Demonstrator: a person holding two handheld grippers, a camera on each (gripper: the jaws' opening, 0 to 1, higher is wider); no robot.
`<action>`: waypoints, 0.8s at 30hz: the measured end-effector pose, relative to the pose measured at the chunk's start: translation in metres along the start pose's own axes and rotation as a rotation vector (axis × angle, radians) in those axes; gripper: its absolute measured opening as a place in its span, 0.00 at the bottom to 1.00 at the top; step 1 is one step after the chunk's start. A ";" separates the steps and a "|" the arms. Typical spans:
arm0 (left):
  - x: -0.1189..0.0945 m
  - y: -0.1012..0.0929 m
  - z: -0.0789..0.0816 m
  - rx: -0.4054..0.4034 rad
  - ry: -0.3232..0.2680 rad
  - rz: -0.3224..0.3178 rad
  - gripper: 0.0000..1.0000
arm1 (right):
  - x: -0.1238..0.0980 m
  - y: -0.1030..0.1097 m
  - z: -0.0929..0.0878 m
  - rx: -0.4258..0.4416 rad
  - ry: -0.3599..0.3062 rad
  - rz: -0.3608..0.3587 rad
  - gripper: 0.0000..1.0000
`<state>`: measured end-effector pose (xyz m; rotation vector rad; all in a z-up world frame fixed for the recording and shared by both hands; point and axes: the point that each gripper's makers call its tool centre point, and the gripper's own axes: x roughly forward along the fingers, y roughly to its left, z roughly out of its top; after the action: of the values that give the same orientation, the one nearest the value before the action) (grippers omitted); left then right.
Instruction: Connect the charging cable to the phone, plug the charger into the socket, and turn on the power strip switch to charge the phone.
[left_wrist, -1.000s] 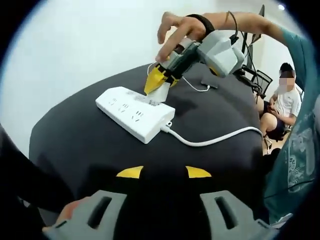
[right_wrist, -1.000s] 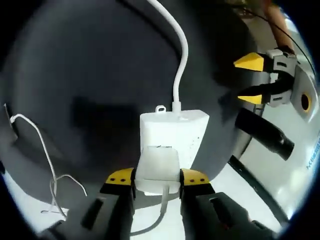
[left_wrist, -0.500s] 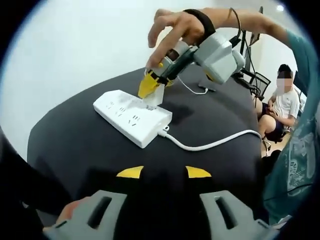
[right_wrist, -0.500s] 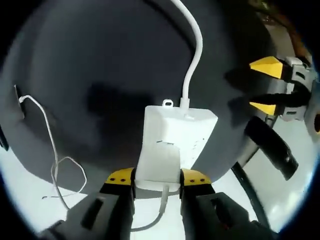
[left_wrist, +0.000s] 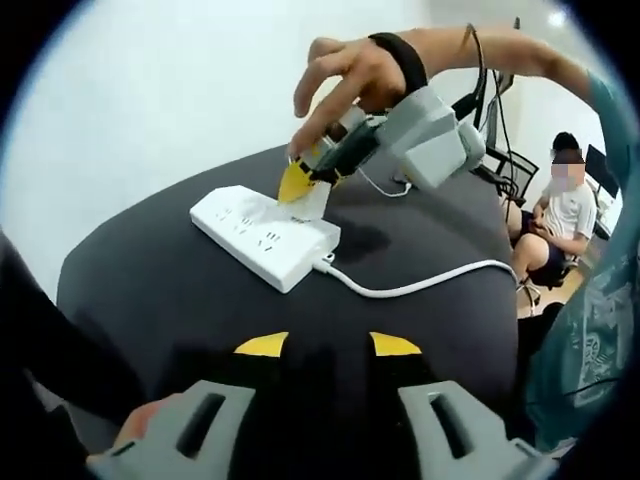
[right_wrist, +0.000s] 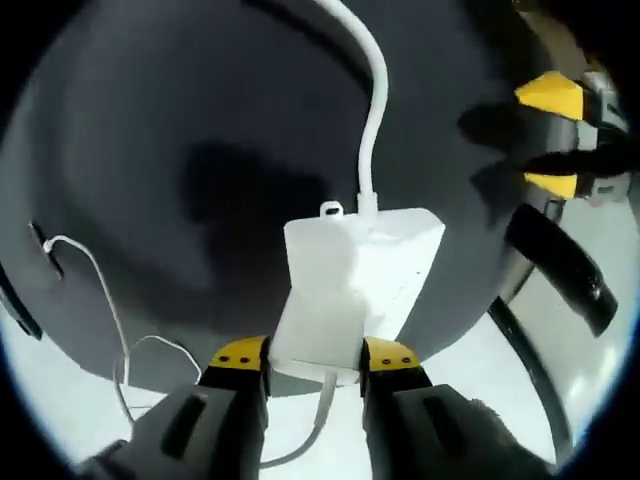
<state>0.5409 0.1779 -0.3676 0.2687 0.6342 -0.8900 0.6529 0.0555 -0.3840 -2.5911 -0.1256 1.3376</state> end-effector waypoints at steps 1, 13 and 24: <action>-0.001 0.000 -0.001 0.001 0.001 0.003 0.26 | 0.000 0.001 0.000 0.001 0.006 -0.005 0.33; -0.006 -0.003 0.001 0.002 -0.007 0.023 0.25 | -0.055 -0.022 -0.022 0.219 0.080 -0.185 0.35; -0.014 -0.007 0.012 0.031 0.036 0.033 0.28 | -0.106 -0.006 -0.005 0.757 0.008 -0.402 0.41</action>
<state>0.5335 0.1773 -0.3494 0.3231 0.6477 -0.8653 0.5959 0.0416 -0.2955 -1.8148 -0.1038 0.9730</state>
